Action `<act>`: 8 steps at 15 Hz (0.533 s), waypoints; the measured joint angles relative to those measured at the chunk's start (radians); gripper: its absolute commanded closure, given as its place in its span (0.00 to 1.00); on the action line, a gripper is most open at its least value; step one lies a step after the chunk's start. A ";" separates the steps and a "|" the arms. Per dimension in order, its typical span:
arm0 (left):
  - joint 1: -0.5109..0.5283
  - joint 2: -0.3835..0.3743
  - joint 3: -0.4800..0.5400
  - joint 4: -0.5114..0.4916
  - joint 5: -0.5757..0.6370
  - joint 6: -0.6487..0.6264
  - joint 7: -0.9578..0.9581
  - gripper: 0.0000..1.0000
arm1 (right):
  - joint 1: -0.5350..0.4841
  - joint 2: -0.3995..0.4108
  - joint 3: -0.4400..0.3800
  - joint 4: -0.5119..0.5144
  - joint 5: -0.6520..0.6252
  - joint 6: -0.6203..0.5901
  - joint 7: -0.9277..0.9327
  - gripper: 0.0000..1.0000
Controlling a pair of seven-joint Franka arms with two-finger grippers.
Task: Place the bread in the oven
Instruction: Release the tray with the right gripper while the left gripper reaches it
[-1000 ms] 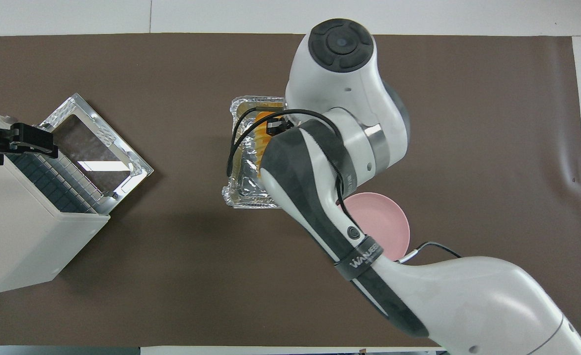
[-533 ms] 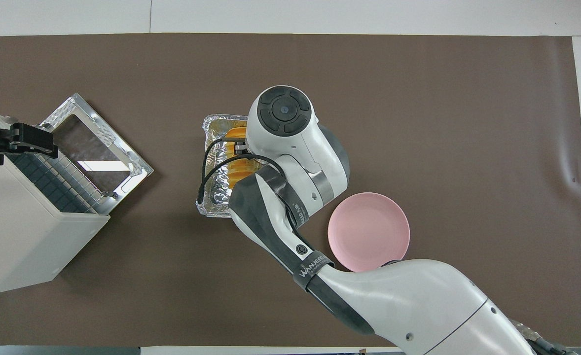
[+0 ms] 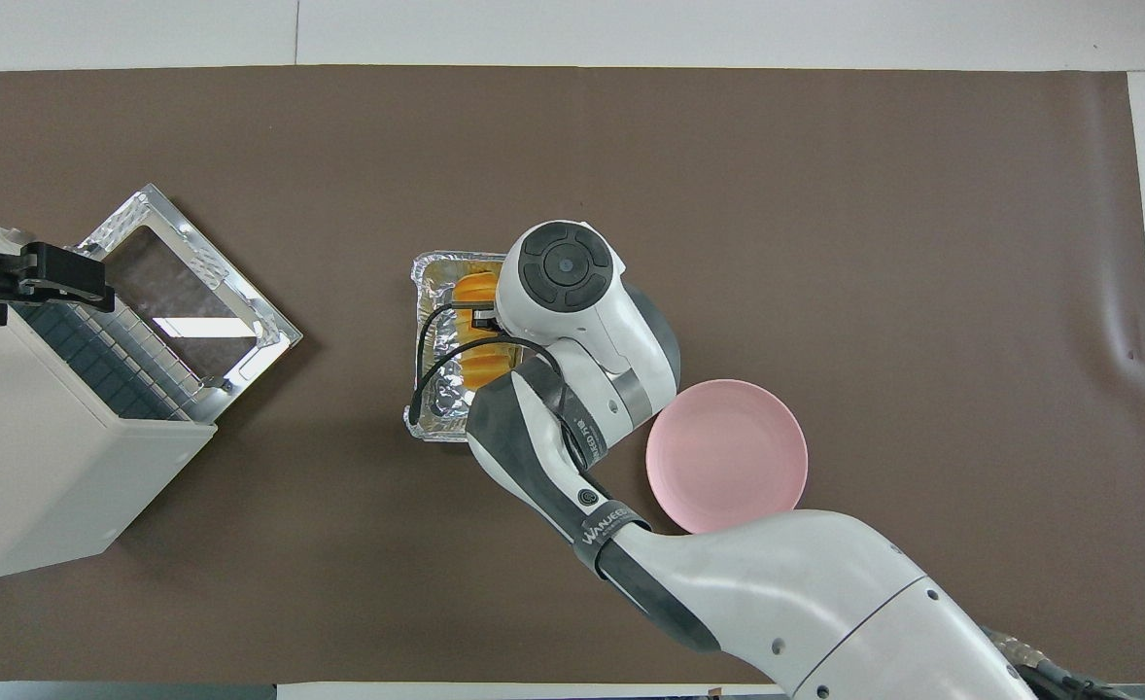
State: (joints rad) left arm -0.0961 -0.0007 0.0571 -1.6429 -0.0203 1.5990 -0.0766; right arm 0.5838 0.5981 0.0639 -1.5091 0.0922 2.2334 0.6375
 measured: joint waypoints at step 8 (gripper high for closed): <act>0.000 0.000 -0.001 0.000 0.000 -0.001 0.000 0.00 | -0.004 -0.016 -0.005 0.006 0.003 -0.002 0.002 0.00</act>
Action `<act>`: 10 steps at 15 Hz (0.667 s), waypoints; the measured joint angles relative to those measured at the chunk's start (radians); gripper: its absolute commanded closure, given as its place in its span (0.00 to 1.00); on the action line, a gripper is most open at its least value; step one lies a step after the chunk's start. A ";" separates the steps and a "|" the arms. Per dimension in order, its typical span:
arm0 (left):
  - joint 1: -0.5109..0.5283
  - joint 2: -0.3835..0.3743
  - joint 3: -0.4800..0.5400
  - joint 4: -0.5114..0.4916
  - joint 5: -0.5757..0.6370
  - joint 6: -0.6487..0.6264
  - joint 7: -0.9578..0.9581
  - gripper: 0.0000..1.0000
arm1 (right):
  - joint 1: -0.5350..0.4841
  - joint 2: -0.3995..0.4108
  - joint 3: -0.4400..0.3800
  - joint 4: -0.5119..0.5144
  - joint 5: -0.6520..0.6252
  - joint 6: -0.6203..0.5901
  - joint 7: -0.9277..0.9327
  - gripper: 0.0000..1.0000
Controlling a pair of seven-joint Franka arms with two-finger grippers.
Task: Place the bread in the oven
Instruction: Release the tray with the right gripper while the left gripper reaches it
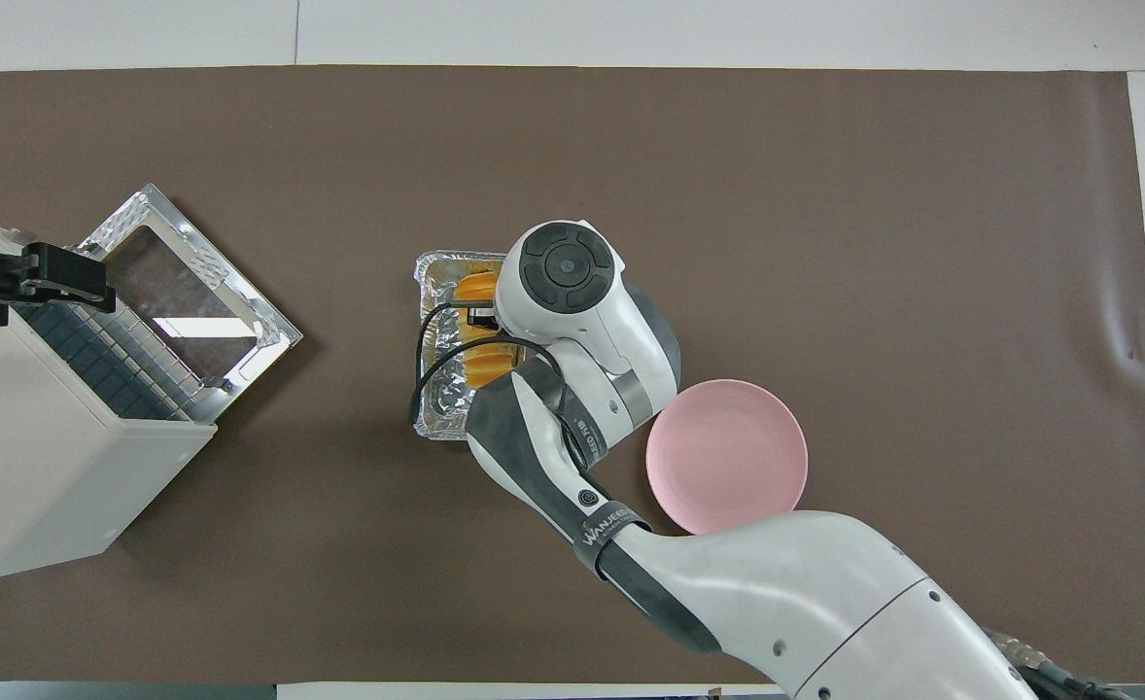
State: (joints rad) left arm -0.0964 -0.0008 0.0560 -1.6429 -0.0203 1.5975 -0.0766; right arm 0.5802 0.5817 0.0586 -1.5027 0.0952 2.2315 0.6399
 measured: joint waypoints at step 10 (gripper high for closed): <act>-0.182 0.010 -0.024 -0.004 -0.004 0.117 -0.122 0.00 | -0.320 -0.274 -0.018 0.051 0.000 -0.405 -0.332 0.00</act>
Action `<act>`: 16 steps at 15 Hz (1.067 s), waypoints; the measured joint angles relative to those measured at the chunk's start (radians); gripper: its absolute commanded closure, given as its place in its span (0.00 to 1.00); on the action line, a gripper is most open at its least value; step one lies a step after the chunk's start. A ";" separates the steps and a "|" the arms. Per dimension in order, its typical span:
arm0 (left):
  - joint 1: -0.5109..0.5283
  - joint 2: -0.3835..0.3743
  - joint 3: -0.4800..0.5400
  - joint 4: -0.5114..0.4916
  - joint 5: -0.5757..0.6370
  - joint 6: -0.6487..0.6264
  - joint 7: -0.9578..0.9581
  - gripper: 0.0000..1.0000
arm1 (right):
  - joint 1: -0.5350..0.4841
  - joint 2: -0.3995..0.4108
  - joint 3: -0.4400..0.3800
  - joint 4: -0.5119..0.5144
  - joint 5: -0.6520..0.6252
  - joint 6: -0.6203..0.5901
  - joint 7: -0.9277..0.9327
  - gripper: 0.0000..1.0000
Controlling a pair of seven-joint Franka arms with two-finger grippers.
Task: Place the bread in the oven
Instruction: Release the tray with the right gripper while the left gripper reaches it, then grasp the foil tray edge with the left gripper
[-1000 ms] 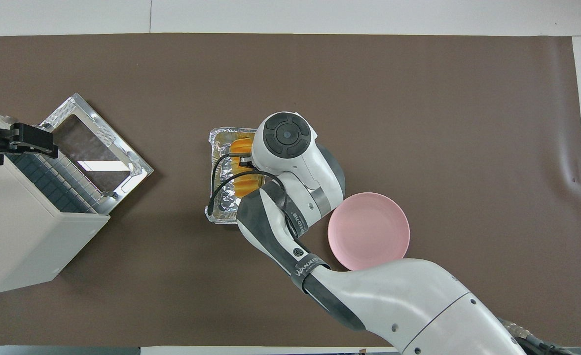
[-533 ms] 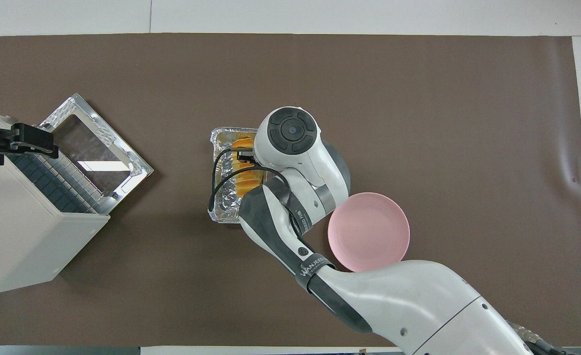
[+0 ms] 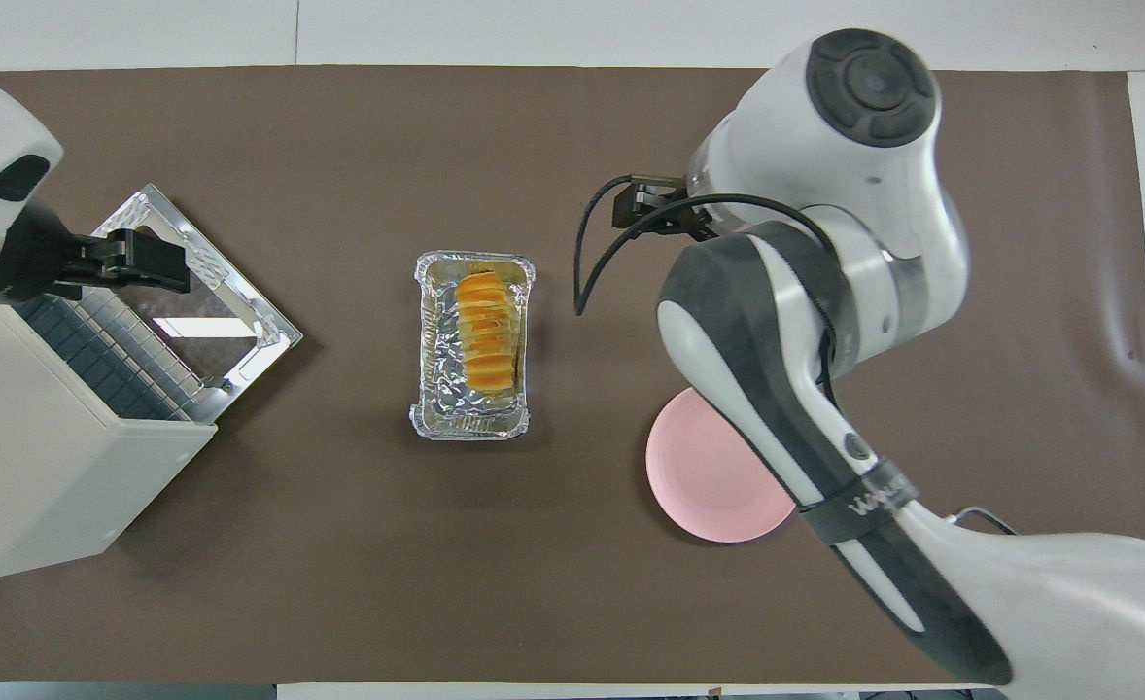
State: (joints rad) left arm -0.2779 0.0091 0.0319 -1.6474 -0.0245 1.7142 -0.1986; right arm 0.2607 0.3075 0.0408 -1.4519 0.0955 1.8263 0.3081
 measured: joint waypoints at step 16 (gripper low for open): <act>-0.388 0.357 -0.001 -0.141 0.000 0.409 -0.366 0.00 | -0.332 -0.263 0.003 -0.122 -0.050 -0.365 -0.484 0.00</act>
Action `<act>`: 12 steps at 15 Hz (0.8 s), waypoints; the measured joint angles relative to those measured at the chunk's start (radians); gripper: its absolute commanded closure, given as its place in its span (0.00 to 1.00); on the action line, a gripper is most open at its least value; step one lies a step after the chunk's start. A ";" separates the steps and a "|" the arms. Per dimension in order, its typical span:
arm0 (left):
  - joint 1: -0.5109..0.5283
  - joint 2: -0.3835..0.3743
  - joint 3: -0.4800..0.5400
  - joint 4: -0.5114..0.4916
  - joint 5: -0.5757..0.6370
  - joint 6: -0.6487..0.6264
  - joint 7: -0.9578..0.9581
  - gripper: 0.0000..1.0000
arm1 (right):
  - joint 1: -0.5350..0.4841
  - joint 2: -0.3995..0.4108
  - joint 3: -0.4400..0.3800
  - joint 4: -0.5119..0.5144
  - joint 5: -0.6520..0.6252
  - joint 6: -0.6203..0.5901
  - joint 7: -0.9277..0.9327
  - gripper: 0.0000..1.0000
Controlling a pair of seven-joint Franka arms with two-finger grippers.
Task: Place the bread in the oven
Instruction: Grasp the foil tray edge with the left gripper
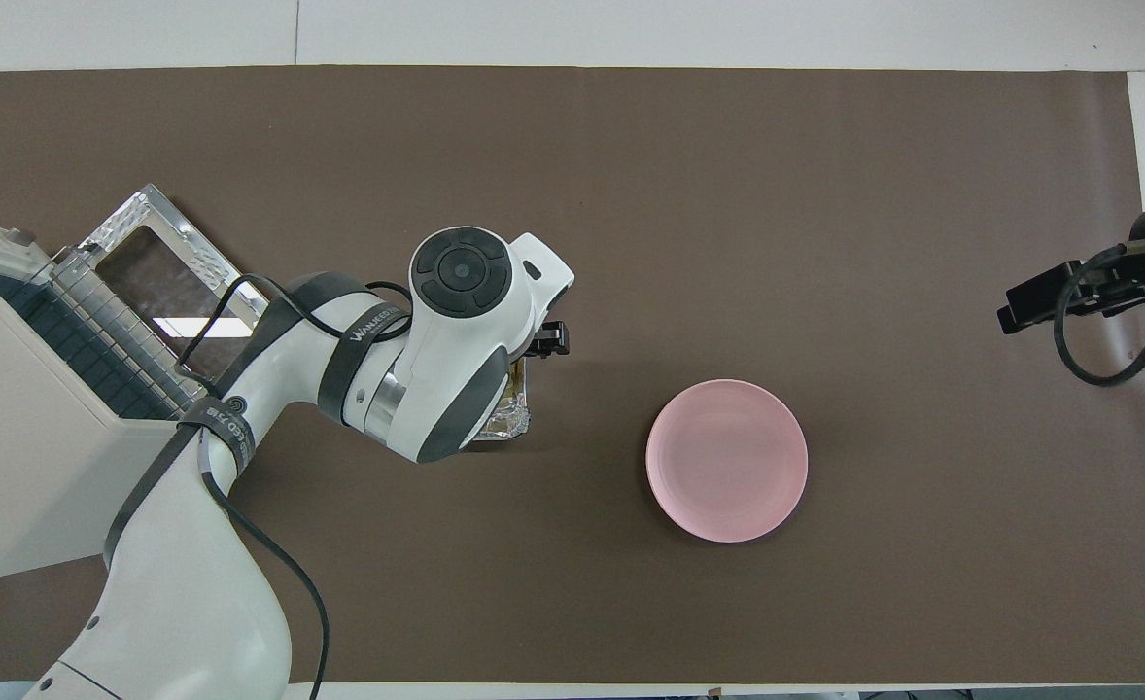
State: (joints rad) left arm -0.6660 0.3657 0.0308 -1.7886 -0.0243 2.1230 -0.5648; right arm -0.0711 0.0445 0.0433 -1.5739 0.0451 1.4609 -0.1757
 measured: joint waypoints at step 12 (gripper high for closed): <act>-0.047 0.027 0.001 -0.001 0.000 0.024 -0.100 0.46 | 0.001 -0.116 0.004 -0.102 -0.038 0.077 0.029 0.00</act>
State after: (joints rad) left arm -0.7126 0.3931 0.0314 -1.7900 -0.0243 2.1471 -0.6653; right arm -0.0701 -0.0715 0.0469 -1.6760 0.0069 1.5381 -0.1471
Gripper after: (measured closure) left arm 0.352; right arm 0.000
